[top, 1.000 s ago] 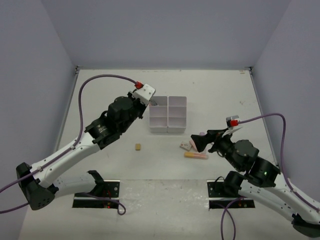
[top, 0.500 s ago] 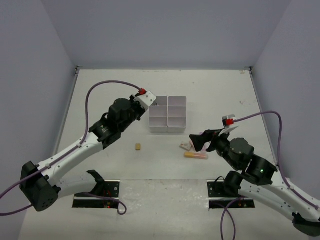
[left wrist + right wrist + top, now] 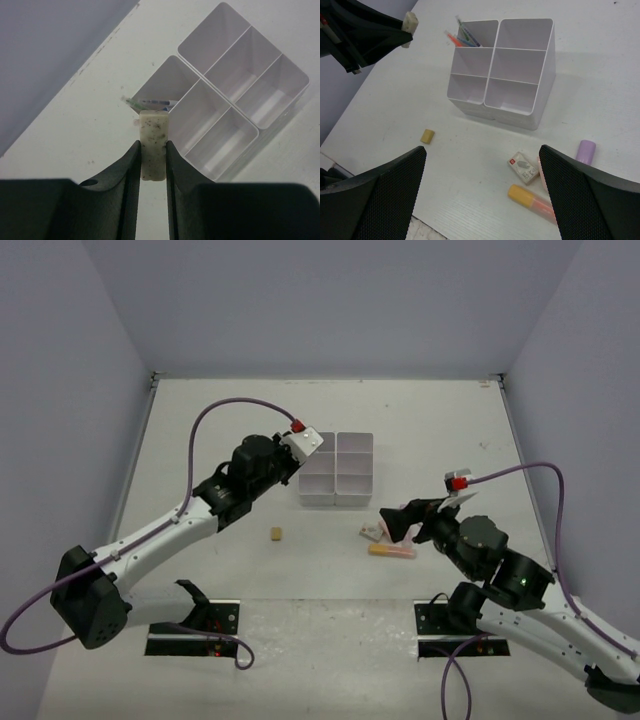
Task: Sort the stationery into containers
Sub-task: Place the stationery in the storage box.
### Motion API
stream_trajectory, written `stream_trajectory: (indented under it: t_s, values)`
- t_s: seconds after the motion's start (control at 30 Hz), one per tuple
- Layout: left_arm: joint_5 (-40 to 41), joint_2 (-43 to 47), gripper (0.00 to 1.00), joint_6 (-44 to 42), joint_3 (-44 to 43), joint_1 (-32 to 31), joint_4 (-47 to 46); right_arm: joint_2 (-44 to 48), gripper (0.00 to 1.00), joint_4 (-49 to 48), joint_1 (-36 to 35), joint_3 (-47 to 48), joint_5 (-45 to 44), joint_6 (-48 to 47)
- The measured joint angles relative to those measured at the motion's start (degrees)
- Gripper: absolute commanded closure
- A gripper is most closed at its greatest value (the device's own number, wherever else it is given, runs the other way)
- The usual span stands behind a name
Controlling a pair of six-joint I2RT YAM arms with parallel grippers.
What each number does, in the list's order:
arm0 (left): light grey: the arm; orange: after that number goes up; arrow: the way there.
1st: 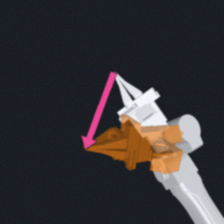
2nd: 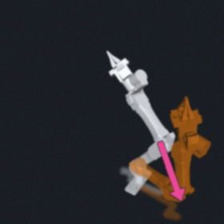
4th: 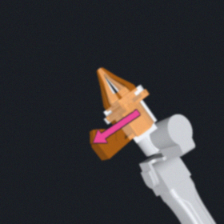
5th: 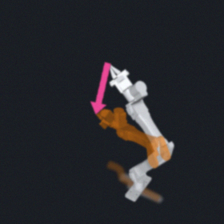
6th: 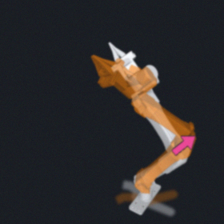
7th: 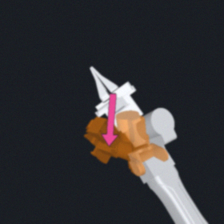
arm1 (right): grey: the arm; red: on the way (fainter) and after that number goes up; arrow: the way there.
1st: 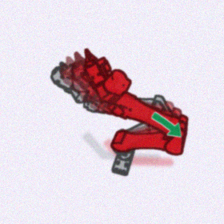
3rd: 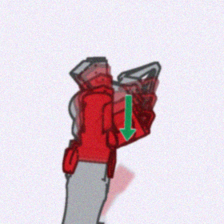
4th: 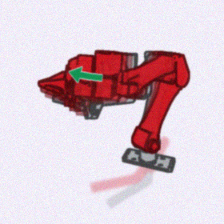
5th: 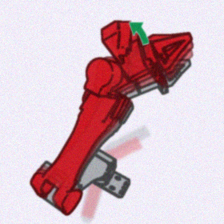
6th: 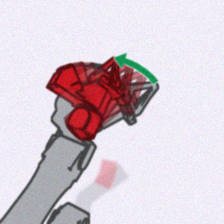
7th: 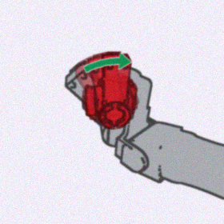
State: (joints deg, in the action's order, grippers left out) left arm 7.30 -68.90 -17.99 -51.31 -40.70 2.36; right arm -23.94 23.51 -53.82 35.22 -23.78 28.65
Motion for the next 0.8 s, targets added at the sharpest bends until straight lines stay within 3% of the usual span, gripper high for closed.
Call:
stream_trajectory:
  t_s: [0.4, 0.8]
  values:
    - [-10.63, -8.63, 1.0, -3.0, -0.27, 0.14, -3.29, 3.85, 0.01, -0.99, 0.0, -1.38, 1.97, -0.16]
    - [-15.27, -20.71, 0.98, -17.47, -3.78, 0.48, -4.66, 11.11, 0.01, -2.42, -1.05, -3.21, 2.15, -0.24]
